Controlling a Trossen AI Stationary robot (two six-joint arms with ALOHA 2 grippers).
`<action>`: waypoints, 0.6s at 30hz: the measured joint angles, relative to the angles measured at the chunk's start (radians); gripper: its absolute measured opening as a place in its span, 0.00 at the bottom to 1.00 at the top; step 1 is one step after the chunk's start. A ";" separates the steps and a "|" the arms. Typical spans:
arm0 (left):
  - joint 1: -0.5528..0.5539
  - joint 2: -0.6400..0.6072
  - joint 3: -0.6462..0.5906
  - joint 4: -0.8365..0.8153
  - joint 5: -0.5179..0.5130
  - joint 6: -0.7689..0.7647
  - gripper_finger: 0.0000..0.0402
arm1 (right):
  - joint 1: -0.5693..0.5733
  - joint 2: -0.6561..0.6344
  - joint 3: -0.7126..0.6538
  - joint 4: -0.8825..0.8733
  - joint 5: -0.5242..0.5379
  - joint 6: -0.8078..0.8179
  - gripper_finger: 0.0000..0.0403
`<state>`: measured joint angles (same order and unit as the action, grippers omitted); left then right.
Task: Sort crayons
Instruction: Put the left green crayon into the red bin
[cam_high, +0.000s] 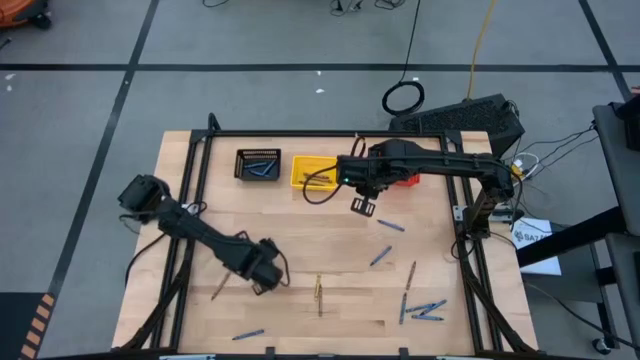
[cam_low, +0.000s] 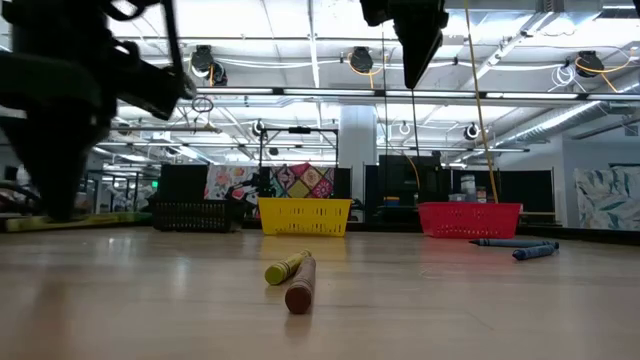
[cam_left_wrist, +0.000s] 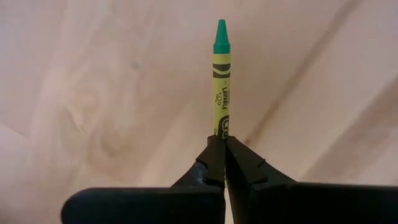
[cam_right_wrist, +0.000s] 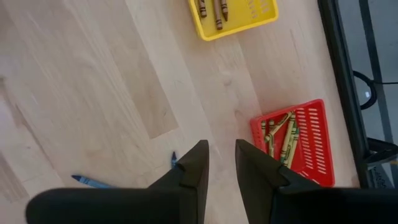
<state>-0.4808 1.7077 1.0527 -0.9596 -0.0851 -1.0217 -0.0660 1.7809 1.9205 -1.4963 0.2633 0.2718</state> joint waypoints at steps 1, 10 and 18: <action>0.015 0.000 0.000 0.000 -0.003 0.019 0.00 | -0.001 0.000 0.000 0.000 0.000 0.001 0.16; 0.145 -0.001 0.000 0.014 -0.066 0.193 0.00 | -0.013 0.000 0.000 0.000 0.002 0.001 0.16; 0.239 -0.001 0.029 0.013 -0.133 0.354 0.00 | -0.055 0.000 0.000 0.000 0.051 -0.077 0.16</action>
<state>-0.2417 1.7069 1.0817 -0.9469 -0.2181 -0.6678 -0.1206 1.7809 1.9205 -1.4967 0.3141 0.1952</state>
